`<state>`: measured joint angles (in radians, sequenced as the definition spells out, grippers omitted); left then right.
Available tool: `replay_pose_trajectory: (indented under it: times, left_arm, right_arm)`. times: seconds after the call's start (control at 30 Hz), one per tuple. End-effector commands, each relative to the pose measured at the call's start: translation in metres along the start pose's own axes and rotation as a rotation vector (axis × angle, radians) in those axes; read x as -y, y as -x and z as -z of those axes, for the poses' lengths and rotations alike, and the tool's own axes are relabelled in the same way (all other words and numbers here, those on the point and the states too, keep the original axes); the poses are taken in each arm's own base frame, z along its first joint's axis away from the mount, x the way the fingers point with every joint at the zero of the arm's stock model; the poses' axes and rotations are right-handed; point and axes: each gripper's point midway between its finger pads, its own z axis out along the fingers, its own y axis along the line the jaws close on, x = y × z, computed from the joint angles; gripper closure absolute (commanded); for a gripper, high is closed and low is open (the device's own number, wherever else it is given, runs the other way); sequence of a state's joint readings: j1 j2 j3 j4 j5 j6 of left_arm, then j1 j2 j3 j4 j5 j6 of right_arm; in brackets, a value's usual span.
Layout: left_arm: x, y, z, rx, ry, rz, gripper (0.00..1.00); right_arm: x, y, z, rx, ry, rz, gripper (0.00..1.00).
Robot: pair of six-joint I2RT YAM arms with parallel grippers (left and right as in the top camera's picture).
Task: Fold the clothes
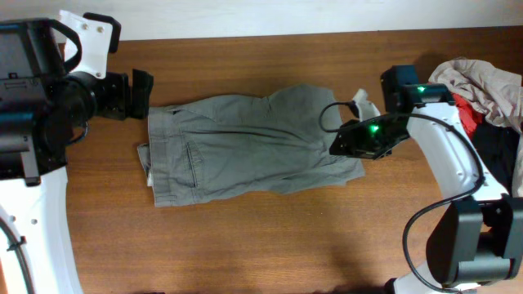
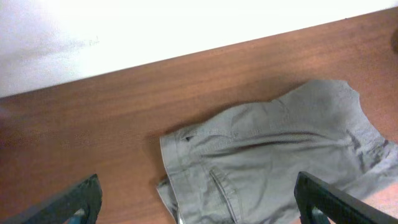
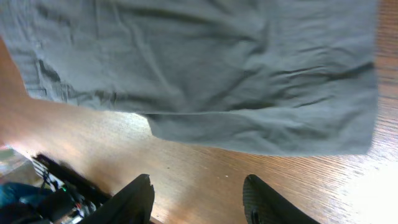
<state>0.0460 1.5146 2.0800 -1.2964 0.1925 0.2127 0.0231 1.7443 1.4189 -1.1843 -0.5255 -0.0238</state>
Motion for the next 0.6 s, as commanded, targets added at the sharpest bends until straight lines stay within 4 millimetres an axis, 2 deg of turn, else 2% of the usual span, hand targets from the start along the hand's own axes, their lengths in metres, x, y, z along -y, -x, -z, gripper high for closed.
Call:
replay_pose_trajectory:
  times: [0.0, 0.1, 0.17, 0.23, 0.37, 0.4, 0.57]
  left_arm:
    - [-0.001, -0.007, -0.006, -0.037, -0.001, 0.014, 0.03]
    - [0.0, -0.017, -0.013, -0.079, -0.01, 0.023, 0.04]
    - [-0.003, -0.029, -0.027, -0.138, -0.014, 0.074, 0.05]
    - [-0.016, -0.044, -0.042, -0.195, 0.021, 0.17, 0.05]
    - [-0.044, -0.08, -0.07, -0.312, 0.034, 0.366, 0.01]
    - [-0.048, -0.093, -0.081, -0.349, -0.011, 0.423, 0.01]
    - [-0.062, -0.135, -0.108, -0.431, -0.142, 0.612, 0.01]
  right_arm:
    - [-0.026, -0.001, 0.013, 0.048, -0.003, 0.115, 0.47]
    - [-0.035, -0.005, 0.021, 0.075, -0.062, 0.166, 0.43]
    - [-0.04, -0.007, 0.031, 0.107, -0.09, 0.188, 0.42]
    - [-0.04, -0.008, 0.039, 0.135, -0.106, 0.162, 0.39]
    - [-0.043, -0.009, 0.053, 0.182, -0.106, 0.141, 0.28]
    - [-0.043, -0.01, 0.057, 0.195, -0.105, 0.139, 0.28]
    - [-0.042, -0.01, 0.064, 0.215, -0.107, 0.136, 0.27]
